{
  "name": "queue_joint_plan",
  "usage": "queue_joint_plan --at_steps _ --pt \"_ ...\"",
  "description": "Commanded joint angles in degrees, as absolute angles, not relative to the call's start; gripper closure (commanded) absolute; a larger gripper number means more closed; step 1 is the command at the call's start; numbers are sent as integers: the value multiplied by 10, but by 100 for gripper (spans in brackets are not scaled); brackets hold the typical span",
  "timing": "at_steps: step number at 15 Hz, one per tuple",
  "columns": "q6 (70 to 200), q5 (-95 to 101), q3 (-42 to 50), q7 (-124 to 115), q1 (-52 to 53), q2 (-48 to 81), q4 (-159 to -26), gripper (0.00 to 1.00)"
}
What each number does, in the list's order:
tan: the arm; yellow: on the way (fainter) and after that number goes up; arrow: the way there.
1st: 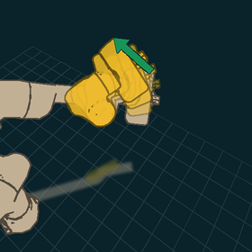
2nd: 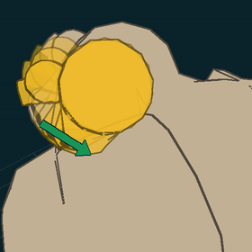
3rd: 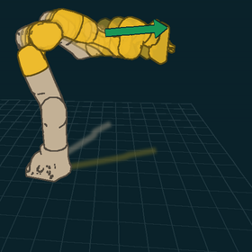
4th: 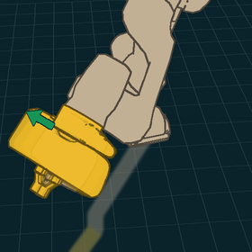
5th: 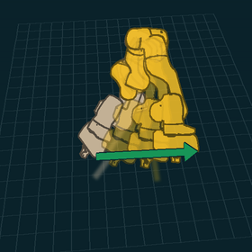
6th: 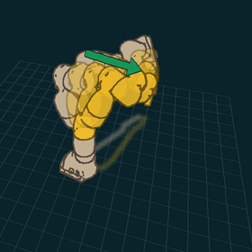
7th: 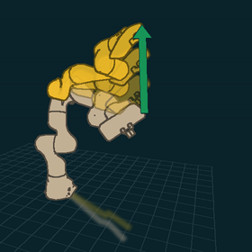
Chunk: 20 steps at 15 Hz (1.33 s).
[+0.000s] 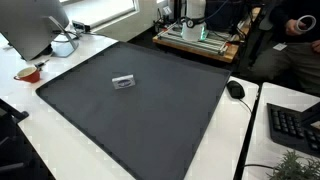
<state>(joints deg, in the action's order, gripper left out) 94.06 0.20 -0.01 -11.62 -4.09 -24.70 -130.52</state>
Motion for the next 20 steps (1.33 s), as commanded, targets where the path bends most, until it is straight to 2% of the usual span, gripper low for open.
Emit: queue_joint_plan --at_steps 1,13,20 --pt "940 2 1 -116 -40 -247 -1304 0" --pt "940 2 1 -116 -40 -247 -1304 0" --pt "943 56 -32 25 21 -214 -1299 0"
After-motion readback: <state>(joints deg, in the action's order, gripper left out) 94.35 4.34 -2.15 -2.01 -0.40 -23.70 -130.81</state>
